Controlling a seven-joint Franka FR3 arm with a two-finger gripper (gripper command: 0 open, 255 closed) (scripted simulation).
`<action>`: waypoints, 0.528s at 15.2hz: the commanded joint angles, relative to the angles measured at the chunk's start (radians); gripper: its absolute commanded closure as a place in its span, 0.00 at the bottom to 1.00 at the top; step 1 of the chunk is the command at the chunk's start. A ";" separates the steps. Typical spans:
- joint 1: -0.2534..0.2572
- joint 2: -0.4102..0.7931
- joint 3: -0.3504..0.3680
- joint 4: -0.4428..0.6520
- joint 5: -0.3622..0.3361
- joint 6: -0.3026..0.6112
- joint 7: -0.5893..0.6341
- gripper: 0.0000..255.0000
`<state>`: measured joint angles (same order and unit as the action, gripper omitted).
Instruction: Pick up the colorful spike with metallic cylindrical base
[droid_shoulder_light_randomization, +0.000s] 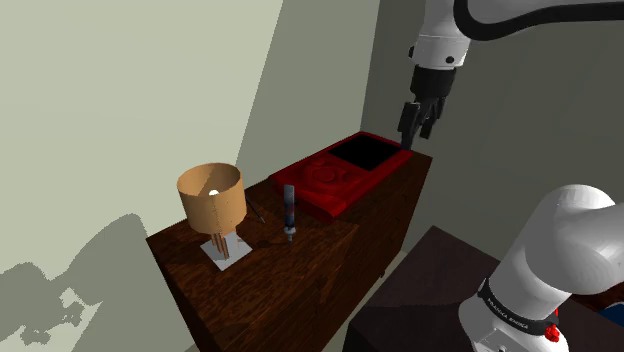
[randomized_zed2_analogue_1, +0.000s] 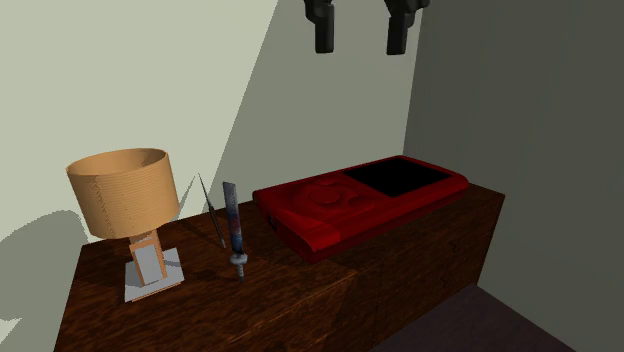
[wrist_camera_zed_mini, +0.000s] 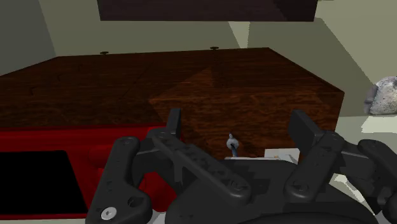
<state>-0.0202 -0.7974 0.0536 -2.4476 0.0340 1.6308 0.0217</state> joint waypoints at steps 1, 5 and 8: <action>0.000 0.000 0.000 0.000 0.000 0.000 0.000 0.00; 0.014 0.016 -0.026 -0.126 -0.002 0.195 -0.069 0.00; 0.025 0.055 -0.047 -0.203 -0.001 0.351 -0.123 0.00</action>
<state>0.0012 -0.7531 0.0151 -2.6280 0.0329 1.9303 -0.0808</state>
